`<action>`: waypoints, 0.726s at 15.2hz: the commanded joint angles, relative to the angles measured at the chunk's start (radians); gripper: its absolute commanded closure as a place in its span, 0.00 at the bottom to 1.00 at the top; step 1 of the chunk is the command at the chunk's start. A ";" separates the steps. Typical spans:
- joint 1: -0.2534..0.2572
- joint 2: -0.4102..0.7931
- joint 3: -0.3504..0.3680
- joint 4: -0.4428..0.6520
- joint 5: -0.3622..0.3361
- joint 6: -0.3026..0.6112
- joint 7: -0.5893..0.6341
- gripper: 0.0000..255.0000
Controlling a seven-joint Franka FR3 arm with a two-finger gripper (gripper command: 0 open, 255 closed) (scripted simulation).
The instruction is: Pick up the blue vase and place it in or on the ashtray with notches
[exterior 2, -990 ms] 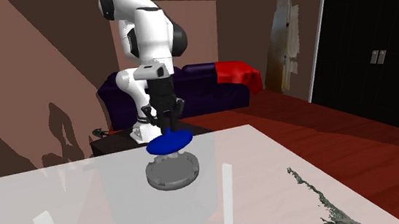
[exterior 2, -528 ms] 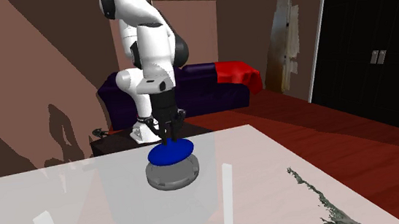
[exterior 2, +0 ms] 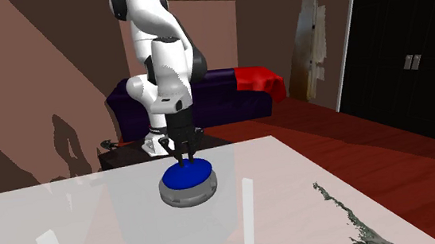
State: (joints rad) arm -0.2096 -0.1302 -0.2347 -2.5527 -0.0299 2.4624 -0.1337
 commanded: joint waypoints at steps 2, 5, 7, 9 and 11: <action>0.000 0.000 0.000 0.000 0.000 0.001 0.000 1.00; 0.000 0.000 0.000 0.000 0.000 0.001 0.000 0.00; 0.000 0.000 0.000 0.000 0.000 0.001 0.000 0.00; 0.000 0.000 0.000 0.000 0.000 0.001 0.000 0.00; -0.002 -0.029 0.002 0.009 -0.008 -0.037 0.006 0.00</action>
State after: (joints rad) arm -0.2103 -0.1419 -0.2339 -2.5464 -0.0331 2.4458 -0.1313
